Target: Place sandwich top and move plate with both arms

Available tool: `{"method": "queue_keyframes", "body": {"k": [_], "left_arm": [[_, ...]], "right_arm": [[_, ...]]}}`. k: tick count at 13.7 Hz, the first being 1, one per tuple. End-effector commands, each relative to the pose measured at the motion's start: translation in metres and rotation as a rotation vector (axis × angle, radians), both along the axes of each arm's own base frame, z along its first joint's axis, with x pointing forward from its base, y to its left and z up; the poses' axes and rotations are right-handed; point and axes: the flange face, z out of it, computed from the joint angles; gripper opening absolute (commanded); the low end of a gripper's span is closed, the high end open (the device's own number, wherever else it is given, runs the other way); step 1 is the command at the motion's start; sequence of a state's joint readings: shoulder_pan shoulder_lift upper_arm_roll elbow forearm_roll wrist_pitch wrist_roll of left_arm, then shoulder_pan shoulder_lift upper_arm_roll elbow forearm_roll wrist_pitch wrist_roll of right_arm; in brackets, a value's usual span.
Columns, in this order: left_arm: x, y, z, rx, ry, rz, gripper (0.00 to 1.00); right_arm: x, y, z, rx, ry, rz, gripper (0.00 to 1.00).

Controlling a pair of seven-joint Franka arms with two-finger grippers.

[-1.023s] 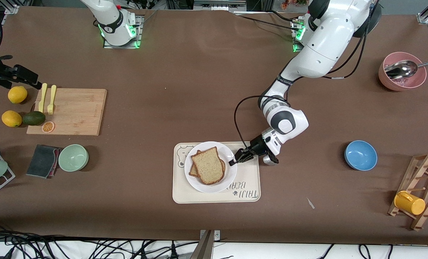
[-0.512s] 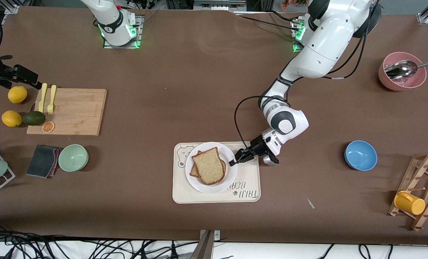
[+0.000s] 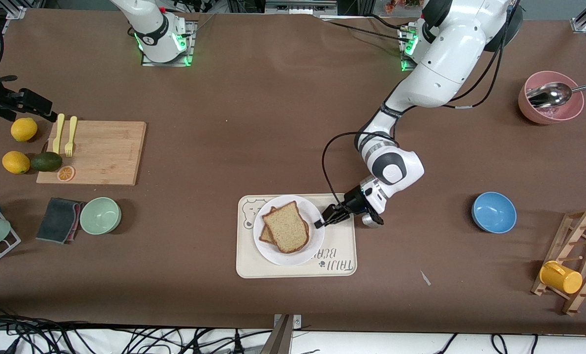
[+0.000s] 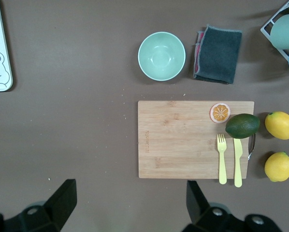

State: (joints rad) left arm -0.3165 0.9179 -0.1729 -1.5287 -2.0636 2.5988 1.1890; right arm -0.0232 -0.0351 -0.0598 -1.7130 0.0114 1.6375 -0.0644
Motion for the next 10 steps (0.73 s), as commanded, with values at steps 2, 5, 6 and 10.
{"method": "queue_keyframes", "body": {"k": [2,5,6,10], "left_arm": [[0.015,0.011,0.01,-0.016,-0.032,0.031,0.52],[0.037,0.03,0.026,-0.073,-0.005,0.105,0.72],[0.04,0.034,0.028,-0.084,0.024,0.113,0.74],[0.065,0.043,0.061,-0.073,0.147,0.077,0.76]], "right_arm": [[0.002,0.0,0.006,0.015,0.002,0.011,1.0],[0.002,0.0,0.006,0.017,0.002,0.011,1.0],[0.002,0.0,0.006,0.017,0.002,0.011,1.0],[0.002,0.0,0.006,0.017,0.002,0.011,1.0]]}}
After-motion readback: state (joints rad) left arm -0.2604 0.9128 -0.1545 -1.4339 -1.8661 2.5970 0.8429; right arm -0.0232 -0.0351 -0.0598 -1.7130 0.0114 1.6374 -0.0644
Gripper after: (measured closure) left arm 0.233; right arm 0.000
